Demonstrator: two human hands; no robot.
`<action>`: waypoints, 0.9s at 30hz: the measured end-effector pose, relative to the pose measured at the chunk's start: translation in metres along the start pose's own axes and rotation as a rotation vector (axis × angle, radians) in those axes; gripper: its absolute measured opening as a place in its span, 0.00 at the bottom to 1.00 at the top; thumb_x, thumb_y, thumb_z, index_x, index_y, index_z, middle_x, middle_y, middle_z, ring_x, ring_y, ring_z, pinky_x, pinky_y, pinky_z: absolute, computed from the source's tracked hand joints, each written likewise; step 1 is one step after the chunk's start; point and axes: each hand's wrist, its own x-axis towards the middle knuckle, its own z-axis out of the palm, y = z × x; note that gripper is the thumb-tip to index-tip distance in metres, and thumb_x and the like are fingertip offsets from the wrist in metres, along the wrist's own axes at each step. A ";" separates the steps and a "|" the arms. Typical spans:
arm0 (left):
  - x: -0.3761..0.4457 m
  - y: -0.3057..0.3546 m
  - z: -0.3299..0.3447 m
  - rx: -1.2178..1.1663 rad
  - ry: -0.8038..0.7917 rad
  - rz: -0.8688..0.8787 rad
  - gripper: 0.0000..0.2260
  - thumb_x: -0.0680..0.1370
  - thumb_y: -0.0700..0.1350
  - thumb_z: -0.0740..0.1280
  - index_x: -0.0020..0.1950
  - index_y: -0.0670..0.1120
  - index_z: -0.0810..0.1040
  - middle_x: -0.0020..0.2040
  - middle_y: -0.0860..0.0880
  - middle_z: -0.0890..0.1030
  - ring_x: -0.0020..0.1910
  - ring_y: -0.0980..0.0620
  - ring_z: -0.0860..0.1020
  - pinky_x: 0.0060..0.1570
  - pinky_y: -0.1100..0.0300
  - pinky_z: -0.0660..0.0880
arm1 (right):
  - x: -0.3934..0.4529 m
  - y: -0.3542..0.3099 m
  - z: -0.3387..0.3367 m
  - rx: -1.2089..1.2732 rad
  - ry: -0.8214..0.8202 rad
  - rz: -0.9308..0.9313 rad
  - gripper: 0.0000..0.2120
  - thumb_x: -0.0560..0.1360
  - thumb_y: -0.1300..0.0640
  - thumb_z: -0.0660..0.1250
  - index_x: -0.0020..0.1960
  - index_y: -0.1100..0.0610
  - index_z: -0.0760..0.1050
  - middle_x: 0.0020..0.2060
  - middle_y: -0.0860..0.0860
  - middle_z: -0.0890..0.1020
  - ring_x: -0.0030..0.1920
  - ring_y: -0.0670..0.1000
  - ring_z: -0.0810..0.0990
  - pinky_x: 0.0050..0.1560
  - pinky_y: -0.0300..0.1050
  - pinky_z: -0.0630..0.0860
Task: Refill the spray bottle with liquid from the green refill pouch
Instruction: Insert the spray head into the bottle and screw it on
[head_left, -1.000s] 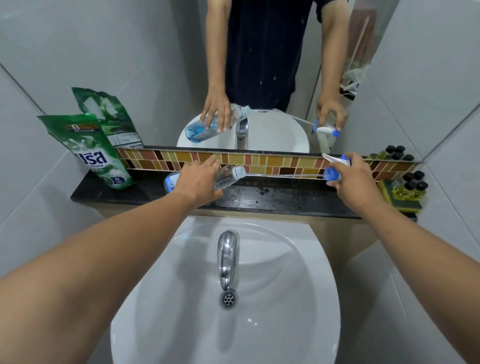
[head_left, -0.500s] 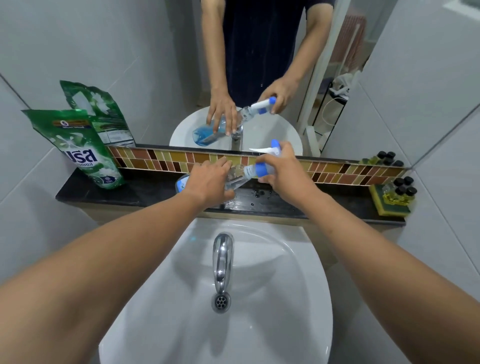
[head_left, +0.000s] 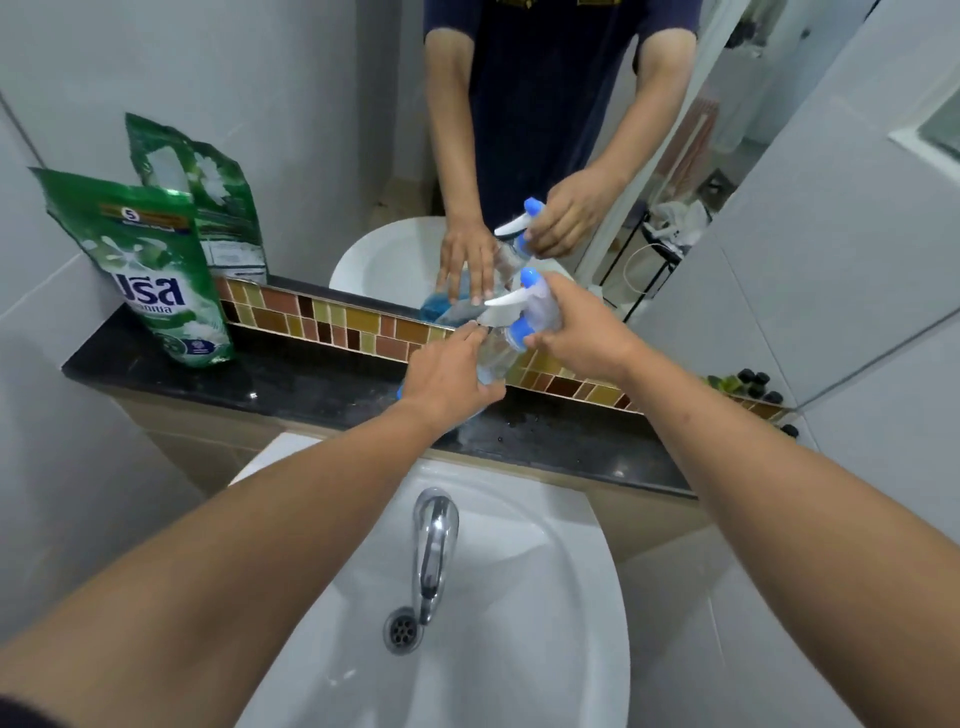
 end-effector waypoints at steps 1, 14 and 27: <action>0.001 -0.002 0.001 -0.027 0.015 -0.020 0.33 0.70 0.64 0.69 0.72 0.52 0.71 0.69 0.54 0.76 0.61 0.47 0.78 0.54 0.51 0.78 | 0.005 -0.004 0.000 -0.015 0.002 0.001 0.21 0.73 0.60 0.71 0.63 0.55 0.69 0.53 0.51 0.78 0.53 0.52 0.77 0.45 0.40 0.74; -0.015 -0.038 0.036 -0.473 0.178 -0.101 0.41 0.75 0.64 0.68 0.80 0.50 0.54 0.73 0.48 0.71 0.69 0.47 0.72 0.63 0.45 0.74 | 0.036 -0.064 0.019 -0.368 -0.099 -0.223 0.27 0.74 0.57 0.72 0.69 0.55 0.64 0.60 0.54 0.77 0.55 0.53 0.74 0.49 0.42 0.66; -0.023 -0.039 0.055 -0.547 0.248 -0.109 0.40 0.77 0.63 0.65 0.82 0.50 0.50 0.73 0.46 0.67 0.69 0.47 0.67 0.67 0.42 0.70 | 0.039 -0.069 0.029 -0.557 -0.023 -0.243 0.24 0.77 0.46 0.66 0.66 0.57 0.64 0.46 0.51 0.75 0.43 0.51 0.73 0.37 0.42 0.67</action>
